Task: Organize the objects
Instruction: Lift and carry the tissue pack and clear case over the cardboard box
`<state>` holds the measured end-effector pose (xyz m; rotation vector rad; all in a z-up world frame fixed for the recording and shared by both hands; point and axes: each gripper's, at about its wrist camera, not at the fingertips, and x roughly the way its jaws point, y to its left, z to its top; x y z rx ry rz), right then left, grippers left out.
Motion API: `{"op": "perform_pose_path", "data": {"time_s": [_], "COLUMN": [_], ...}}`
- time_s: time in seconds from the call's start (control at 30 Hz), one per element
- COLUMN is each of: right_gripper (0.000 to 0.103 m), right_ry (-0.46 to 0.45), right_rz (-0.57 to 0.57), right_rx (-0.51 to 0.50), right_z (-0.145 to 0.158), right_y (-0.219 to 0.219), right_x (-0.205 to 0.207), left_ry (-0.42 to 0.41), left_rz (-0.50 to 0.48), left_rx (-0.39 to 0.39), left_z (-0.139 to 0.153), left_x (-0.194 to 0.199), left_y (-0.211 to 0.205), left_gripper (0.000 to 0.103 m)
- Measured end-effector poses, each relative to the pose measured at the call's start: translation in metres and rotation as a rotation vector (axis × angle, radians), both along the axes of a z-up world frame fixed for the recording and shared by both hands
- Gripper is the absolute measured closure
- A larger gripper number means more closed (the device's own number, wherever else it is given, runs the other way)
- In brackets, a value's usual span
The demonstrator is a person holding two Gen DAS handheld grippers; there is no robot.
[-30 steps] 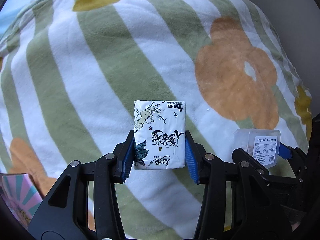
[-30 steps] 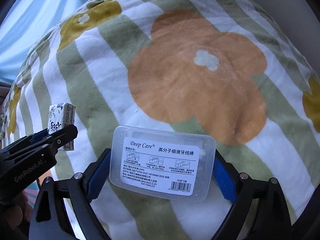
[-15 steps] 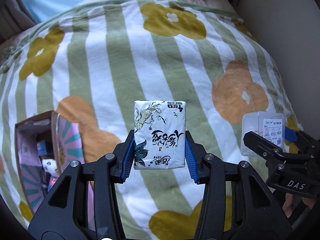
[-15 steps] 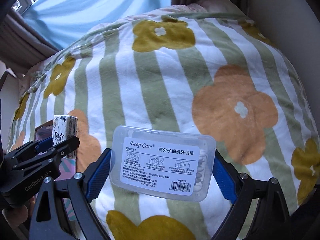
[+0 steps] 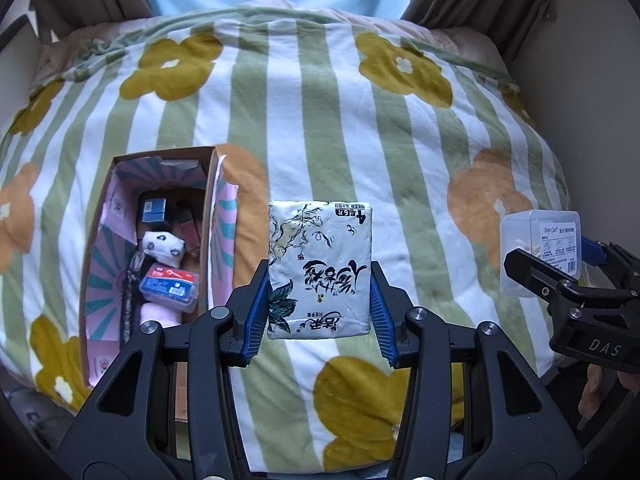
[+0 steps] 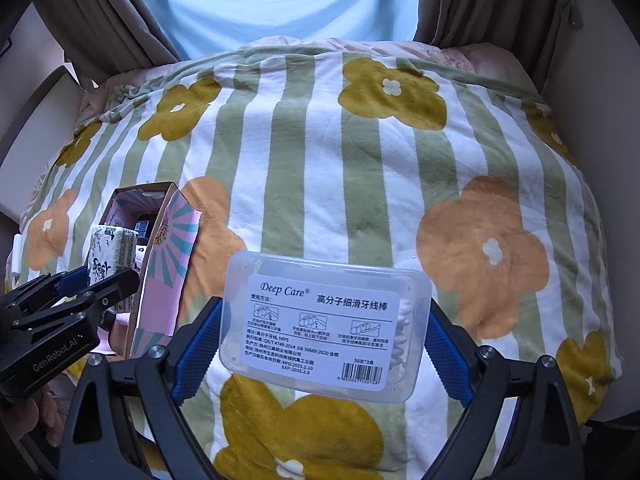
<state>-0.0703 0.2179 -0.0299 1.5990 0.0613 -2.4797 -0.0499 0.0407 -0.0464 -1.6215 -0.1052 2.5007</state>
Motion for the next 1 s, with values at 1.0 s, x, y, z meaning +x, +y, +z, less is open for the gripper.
{"op": "perform_pose_path", "data": {"time_s": [1.0], "right_gripper": [0.011], "right_ry": [0.008], "right_rz": [0.513], "right_rx": [-0.034], "right_z": [-0.001], "right_y": [-0.189], "right_x": [-0.027], "left_ry": [-0.02], "left_rz": [0.432], "left_rx": [0.014], "left_z": [-0.006], "left_x": [0.055], "left_y": [-0.151], "left_gripper": [0.061]}}
